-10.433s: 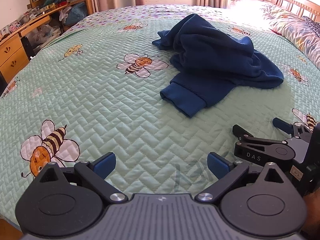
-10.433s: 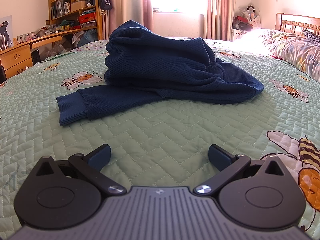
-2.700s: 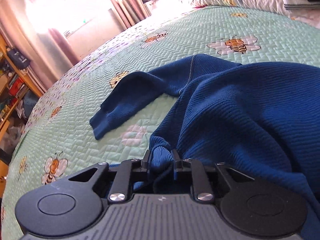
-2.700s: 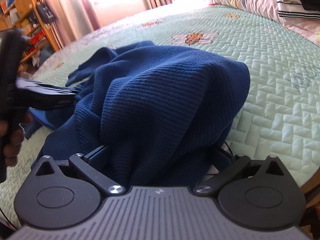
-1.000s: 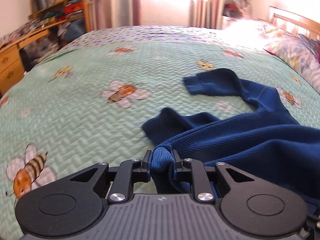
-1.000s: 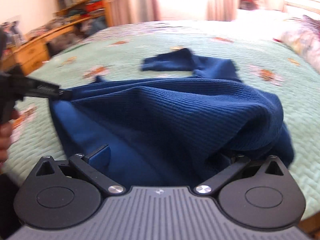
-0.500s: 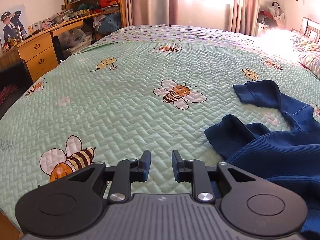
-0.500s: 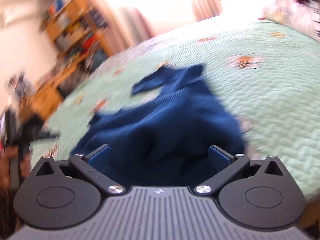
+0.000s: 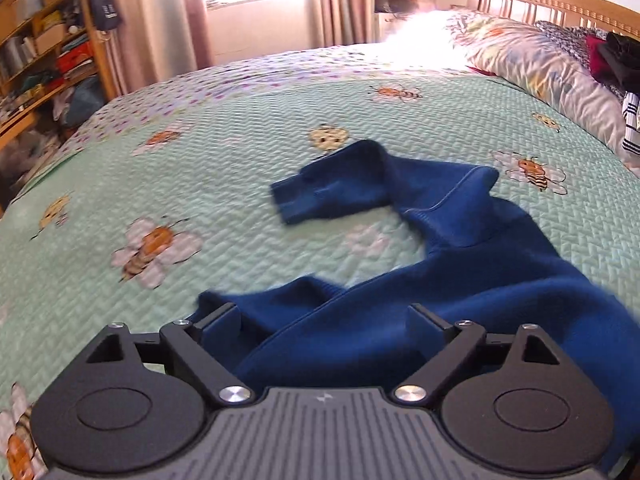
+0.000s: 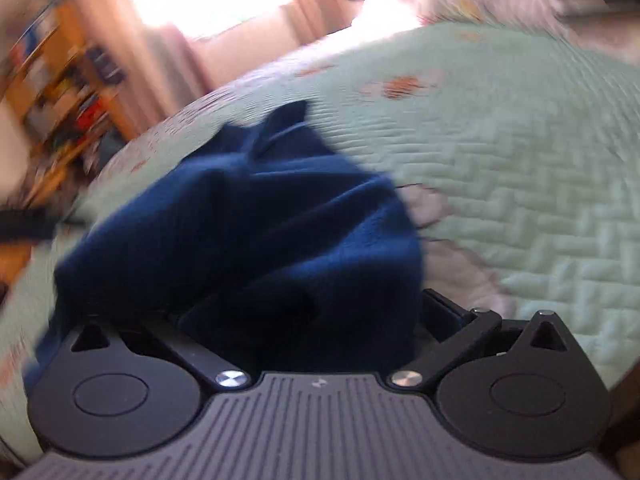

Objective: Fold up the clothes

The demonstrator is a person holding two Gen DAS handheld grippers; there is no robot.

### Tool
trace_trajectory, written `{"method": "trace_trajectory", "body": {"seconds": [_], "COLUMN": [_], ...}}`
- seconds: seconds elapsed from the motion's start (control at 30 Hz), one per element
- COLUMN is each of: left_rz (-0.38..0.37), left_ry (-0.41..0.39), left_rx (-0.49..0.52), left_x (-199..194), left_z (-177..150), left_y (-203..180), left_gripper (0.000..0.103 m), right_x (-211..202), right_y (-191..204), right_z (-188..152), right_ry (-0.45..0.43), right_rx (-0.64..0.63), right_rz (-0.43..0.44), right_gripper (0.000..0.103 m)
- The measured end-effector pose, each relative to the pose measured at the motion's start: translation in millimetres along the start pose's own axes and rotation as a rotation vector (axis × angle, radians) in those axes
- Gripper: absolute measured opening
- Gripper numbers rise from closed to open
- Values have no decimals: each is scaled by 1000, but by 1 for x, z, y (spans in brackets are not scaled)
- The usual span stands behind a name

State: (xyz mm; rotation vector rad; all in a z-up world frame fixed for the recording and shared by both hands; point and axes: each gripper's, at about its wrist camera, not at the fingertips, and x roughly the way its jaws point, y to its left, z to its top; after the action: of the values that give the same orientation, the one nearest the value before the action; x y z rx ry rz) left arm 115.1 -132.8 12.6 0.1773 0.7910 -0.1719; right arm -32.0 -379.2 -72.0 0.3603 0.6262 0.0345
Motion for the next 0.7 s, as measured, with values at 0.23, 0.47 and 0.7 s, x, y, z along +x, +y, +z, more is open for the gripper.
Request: {"method": "trace_trajectory", "body": {"seconds": [0.23, 0.47, 0.7], "left_rz": [-42, -98, -149], "left_ry": [125, 292, 287], "left_rx": [34, -41, -62], "left_x": [80, 152, 164], "left_z": [47, 59, 69], "left_y": [-34, -53, -66], "left_gripper": [93, 95, 97], "right_x": [-10, 0, 4], "right_y": [-15, -21, -27], "right_z": [-22, -17, -14], "right_ry": [-165, -184, -196], "right_rx": [39, 69, 104], "right_rz": [67, 104, 134], "right_gripper": [103, 103, 103]}}
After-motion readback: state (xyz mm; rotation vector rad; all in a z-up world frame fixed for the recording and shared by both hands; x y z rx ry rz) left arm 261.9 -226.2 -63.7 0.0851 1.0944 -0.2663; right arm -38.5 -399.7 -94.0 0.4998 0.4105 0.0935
